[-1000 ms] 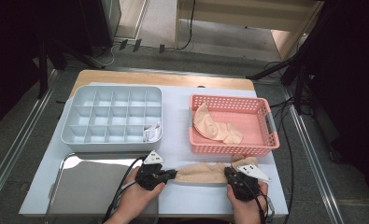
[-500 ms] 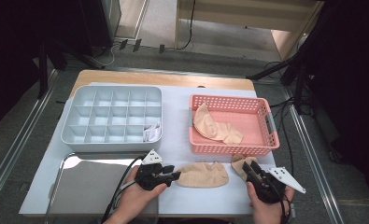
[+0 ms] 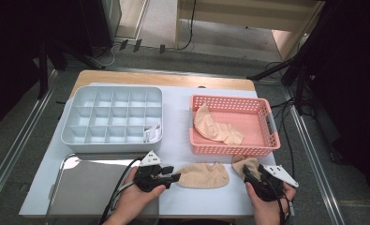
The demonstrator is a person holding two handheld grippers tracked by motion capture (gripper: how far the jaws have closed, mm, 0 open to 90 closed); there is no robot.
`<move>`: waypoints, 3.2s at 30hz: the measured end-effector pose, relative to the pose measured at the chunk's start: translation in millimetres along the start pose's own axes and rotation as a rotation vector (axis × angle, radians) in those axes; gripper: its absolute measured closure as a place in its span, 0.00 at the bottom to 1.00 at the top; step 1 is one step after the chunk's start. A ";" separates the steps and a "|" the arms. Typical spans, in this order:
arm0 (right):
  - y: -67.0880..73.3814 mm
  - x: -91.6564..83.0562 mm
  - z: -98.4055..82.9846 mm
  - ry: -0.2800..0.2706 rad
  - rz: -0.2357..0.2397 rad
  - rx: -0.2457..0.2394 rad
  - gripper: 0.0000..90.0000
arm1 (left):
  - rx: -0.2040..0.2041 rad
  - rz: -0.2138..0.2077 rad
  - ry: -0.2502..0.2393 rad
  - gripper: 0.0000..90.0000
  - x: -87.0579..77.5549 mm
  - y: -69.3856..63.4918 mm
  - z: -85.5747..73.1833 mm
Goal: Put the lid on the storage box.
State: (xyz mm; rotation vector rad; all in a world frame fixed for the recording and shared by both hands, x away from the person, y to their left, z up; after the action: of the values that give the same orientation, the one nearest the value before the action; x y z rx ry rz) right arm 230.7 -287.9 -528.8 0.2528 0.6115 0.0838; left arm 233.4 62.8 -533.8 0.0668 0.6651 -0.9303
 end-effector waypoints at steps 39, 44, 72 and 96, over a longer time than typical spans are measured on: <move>109.8 -49.2 -23.7 -0.043 0.328 -0.173 0.87 | 0.022 -0.036 -0.038 0.62 -3.9 -8.0 1.5; 120.7 -41.7 -27.9 -0.023 0.431 -0.186 0.69 | 0.024 -0.035 -0.039 0.62 -4.7 -7.7 1.1; 68.9 25.3 -6.3 0.052 0.254 -0.006 0.90 | 0.017 0.011 -0.020 0.64 27.4 -47.4 10.8; 65.0 -32.1 -14.9 -0.055 0.379 0.074 0.92 | 0.052 -0.007 0.023 1.00 15.0 -45.4 4.5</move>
State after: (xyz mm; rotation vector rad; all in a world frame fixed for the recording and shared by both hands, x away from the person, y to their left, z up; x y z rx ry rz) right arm 195.7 -226.8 -505.9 0.4399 0.5061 0.4188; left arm 207.4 22.8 -528.3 0.1219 0.6625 -0.9552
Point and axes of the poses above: each handheld gripper's, and its own axes: x roughly forward along the jaws, z roughly out of its top, y roughly to its left, the point moved 2 cm from there along x, roughly forward along the jaws, and after that the axes turned 12 degrees about x, right-handed, at the moved point
